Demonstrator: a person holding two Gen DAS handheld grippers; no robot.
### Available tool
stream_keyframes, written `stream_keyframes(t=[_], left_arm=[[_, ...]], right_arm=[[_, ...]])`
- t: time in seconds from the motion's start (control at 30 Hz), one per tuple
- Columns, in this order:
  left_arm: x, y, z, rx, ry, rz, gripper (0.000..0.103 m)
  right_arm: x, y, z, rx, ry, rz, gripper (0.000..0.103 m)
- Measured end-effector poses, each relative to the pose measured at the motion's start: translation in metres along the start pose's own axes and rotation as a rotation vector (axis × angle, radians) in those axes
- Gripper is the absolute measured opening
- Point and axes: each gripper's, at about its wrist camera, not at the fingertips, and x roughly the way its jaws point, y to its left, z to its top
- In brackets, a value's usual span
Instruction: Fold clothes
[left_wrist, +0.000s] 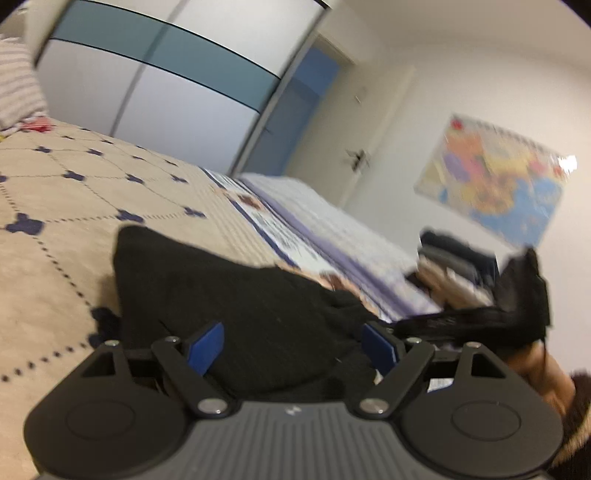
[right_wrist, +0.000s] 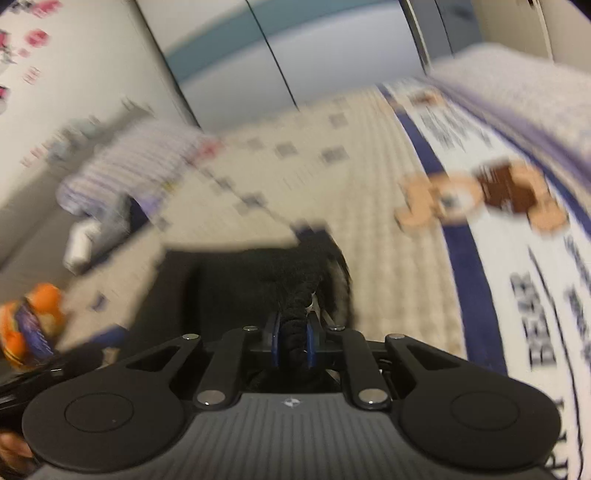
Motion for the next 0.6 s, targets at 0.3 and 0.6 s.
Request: stream_keyframes(t=[0.3, 0.6], left_arm=[[0.005, -0.006, -0.005, 0.024, 0.016, -0.058, 0.082], [0.011, -0.017, -0.025, 0.105, 0.062, -0.119, 0.08]], right_arm=[[-0.011, 0.013, -0.008, -0.101, -0.025, 0.004, 0.022], [-0.037, 0.041, 0.016, -0.18, -0.203, 0.053, 0.029]])
